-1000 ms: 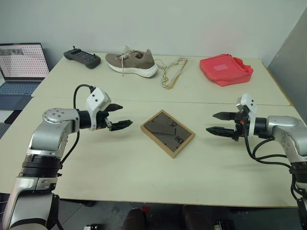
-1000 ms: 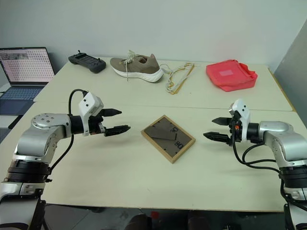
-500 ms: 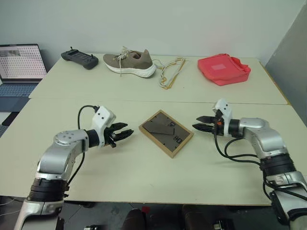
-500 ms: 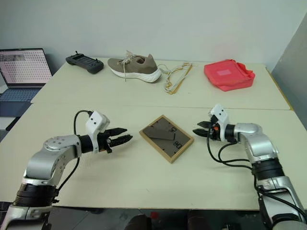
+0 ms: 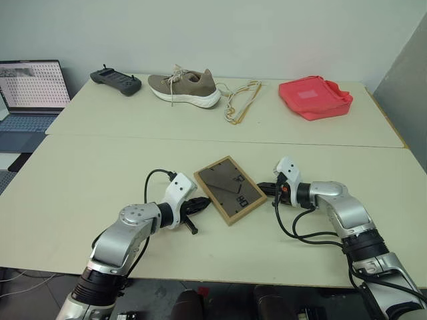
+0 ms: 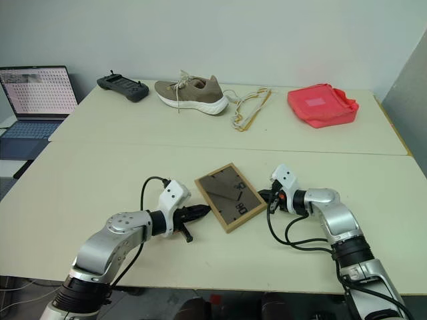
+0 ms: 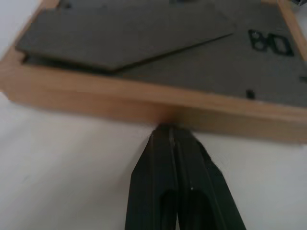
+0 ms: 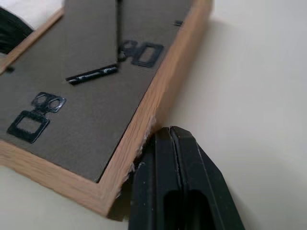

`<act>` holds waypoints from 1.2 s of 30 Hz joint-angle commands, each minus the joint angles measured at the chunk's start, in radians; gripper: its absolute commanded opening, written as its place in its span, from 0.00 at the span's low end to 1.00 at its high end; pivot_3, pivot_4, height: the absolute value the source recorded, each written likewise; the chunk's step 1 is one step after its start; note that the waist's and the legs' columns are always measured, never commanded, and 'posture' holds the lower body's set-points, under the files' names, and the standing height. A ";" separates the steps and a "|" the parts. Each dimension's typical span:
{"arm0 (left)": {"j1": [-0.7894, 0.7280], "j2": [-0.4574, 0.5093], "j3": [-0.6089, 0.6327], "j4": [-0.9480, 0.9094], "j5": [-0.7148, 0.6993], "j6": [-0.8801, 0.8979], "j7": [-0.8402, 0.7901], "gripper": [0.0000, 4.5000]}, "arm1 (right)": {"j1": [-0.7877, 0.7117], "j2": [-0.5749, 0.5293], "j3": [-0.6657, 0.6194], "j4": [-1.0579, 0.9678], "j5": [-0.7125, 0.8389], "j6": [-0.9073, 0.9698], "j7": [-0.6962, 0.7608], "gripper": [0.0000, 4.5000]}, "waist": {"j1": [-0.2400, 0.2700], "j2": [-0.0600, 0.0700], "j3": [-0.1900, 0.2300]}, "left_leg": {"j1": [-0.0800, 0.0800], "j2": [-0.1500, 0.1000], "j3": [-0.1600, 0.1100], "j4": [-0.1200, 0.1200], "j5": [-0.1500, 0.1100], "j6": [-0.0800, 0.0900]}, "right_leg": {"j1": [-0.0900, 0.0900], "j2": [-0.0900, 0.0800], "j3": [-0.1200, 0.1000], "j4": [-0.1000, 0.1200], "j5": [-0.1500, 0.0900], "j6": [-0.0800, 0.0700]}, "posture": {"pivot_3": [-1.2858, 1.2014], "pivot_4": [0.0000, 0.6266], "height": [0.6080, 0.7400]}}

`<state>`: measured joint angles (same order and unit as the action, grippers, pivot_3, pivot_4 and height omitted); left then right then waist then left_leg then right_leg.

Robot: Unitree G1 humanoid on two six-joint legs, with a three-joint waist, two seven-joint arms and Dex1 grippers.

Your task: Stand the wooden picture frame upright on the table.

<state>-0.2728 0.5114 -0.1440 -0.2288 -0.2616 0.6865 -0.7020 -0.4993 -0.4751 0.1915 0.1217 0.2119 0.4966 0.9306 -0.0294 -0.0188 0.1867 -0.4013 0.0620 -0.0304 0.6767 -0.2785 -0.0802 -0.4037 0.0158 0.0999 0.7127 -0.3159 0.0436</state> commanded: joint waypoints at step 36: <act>-0.048 0.198 0.477 0.143 -0.667 0.928 -0.119 0.47 | -0.016 -0.053 0.036 -0.104 0.006 0.023 0.001 0.00 | -0.031 -0.002 0.001 | -0.001 0.001 -0.006 -0.001 -0.001 0.001 | -0.001 0.003 -0.004 0.001 -0.002 -0.003 | 0.52 0.24 1.00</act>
<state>-0.3461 0.6981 0.3148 -0.0849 -0.8486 1.5827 -0.8615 -0.5037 -0.5369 0.2225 0.0282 0.2190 0.5369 0.9327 -0.0606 -0.0204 0.1873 -0.4016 0.0639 -0.0370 0.6756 -0.2791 -0.0793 -0.4044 0.0186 0.0962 0.7135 -0.3180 0.0410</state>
